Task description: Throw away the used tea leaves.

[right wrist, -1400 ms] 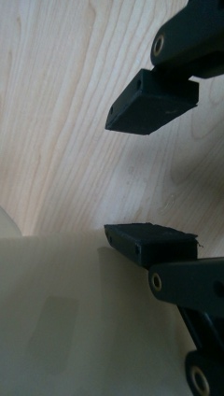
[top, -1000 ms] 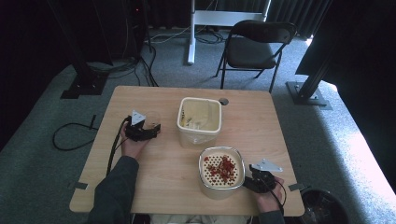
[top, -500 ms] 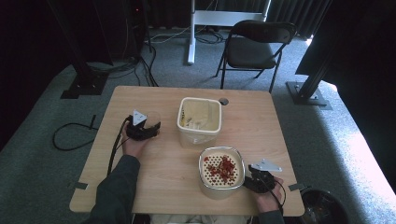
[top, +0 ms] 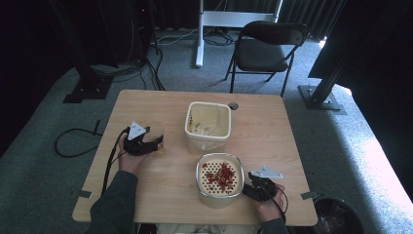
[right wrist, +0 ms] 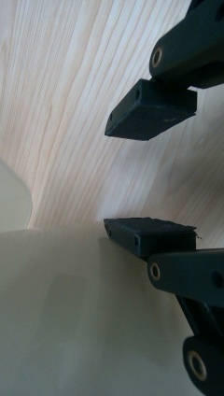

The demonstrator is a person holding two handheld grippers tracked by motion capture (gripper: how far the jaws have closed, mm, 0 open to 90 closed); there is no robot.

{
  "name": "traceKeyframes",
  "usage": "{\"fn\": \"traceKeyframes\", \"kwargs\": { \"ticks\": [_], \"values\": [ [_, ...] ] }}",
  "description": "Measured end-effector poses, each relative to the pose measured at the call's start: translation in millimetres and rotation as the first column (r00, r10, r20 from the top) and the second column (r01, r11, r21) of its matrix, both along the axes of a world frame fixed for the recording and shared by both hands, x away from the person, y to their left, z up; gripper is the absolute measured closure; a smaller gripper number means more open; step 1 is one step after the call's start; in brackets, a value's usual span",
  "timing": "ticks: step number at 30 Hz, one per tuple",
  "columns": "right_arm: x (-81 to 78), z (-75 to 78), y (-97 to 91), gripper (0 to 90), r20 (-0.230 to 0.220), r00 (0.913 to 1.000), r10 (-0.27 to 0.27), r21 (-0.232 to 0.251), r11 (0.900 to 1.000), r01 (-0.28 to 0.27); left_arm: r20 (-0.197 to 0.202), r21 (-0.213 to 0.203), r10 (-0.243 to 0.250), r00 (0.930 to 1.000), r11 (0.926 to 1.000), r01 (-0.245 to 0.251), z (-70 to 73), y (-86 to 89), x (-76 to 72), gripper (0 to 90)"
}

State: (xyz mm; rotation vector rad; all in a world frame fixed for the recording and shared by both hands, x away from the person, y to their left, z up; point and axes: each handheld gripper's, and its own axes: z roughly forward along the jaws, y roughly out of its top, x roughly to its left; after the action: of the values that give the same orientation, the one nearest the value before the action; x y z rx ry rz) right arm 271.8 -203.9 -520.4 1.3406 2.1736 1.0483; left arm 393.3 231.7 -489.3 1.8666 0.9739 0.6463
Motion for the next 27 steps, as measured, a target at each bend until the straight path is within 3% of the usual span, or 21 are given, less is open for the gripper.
{"fn": "traceKeyframes", "kwargs": {
  "ticks": [19, 27],
  "values": [
    [7.4, -3.6, 58.5, 48.5, -0.001, 0.9958, 0.092, 0.006, 0.9958, -0.092, 0.033, -0.031, -0.063, 0.9975, 0.9975, 0.064, 27.5, 23.5, -46.5, 31.0],
    [-11.9, -3.5, 56.9, 42.6, -0.022, 0.9867, 0.161, -0.019, 0.9867, -0.162, 0.044, -0.029, -0.074, 0.9963, 0.9968, 0.075, 35.8, 27.8, -66.1, 31.1]
  ]
}}
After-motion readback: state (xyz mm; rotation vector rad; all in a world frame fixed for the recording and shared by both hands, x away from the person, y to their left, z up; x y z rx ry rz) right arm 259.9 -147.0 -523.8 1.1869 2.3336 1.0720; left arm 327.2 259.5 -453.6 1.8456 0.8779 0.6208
